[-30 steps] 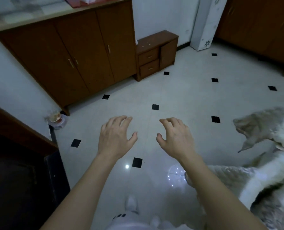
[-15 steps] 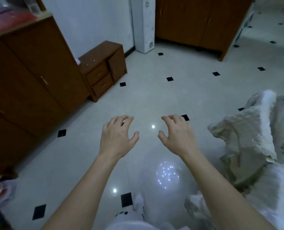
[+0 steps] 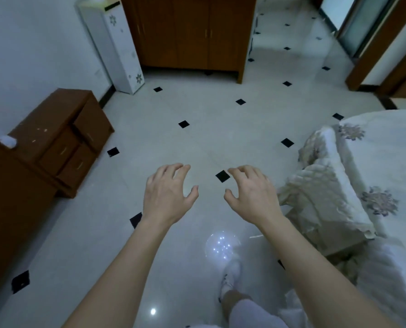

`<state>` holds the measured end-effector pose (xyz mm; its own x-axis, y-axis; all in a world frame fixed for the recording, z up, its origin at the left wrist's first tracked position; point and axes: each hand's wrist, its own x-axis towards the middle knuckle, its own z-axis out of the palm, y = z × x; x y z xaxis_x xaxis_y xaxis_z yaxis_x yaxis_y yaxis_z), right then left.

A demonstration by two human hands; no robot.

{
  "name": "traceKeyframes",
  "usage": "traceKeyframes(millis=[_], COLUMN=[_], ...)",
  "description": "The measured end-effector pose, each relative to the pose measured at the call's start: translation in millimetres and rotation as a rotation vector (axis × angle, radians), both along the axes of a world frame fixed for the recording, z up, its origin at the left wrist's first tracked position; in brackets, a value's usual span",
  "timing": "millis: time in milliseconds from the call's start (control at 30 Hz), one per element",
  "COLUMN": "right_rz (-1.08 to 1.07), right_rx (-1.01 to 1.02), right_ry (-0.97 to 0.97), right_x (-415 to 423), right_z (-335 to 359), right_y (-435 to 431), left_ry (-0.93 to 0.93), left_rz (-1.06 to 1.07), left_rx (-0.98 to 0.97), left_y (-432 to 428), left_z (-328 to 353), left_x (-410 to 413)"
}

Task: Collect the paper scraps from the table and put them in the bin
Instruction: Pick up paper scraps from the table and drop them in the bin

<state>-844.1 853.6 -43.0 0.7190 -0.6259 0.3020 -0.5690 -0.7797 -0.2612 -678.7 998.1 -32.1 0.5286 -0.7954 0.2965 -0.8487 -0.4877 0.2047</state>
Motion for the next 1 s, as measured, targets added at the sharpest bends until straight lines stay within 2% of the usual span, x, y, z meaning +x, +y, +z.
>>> traceKeyframes(millis=[233, 567, 1000], right_rz=[-0.116, -0.251, -0.497], right_rx=[0.019, 0.051, 0.066], right_ry=[-0.024, -0.030, -0.019], right_x=[38, 97, 97], right_z=[-15, -5, 7], right_y=[-95, -293, -467], left_ry=[-0.005, -0.046, -0.023], left_rz=[-0.121, -0.270, -0.509], left_rx=[-0.012, -0.022, -0.011], left_y=[-124, -345, -570], left_z=[-6, 9, 13], left_x=[51, 121, 133])
